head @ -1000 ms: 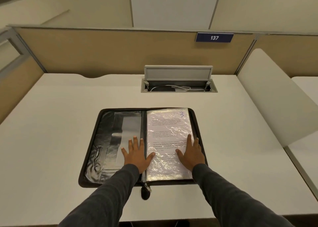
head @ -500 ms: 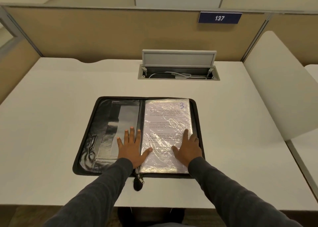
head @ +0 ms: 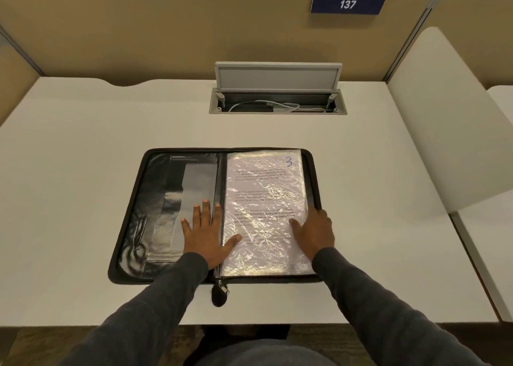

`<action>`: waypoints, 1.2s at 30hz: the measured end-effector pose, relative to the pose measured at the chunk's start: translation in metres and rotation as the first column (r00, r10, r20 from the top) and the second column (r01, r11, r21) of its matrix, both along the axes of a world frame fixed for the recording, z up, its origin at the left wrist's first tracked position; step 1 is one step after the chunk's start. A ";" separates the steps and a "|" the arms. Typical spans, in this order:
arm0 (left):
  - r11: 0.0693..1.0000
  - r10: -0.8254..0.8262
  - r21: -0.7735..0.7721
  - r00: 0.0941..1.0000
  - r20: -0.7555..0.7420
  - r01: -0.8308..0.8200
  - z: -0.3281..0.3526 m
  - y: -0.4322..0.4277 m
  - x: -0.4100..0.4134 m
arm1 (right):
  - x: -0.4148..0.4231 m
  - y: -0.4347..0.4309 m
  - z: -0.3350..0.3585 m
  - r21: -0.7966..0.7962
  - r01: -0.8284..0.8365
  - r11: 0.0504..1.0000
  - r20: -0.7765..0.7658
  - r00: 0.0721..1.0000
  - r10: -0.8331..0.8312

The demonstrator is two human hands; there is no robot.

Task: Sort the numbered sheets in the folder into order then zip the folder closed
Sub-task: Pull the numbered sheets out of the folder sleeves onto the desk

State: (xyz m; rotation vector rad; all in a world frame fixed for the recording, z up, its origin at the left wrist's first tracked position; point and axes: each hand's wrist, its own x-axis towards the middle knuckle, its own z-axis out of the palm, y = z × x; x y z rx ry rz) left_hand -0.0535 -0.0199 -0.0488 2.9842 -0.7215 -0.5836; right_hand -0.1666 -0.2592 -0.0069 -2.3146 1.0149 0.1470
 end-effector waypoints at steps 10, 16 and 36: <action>0.677 0.114 -0.602 0.868 -0.484 -0.424 0.071 -0.090 0.000 | 0.005 0.019 0.020 0.219 -0.115 0.969 0.462 0.887 0.001; 0.519 0.153 -0.505 0.656 -0.739 -0.690 0.076 -0.113 0.023 | 0.009 0.040 0.023 0.404 -0.202 0.892 0.463 0.886 -0.009; 0.064 0.011 -0.136 0.137 -0.991 -0.989 0.059 -0.091 0.023 | -0.017 -0.009 0.007 0.535 0.293 0.793 0.201 0.867 -0.456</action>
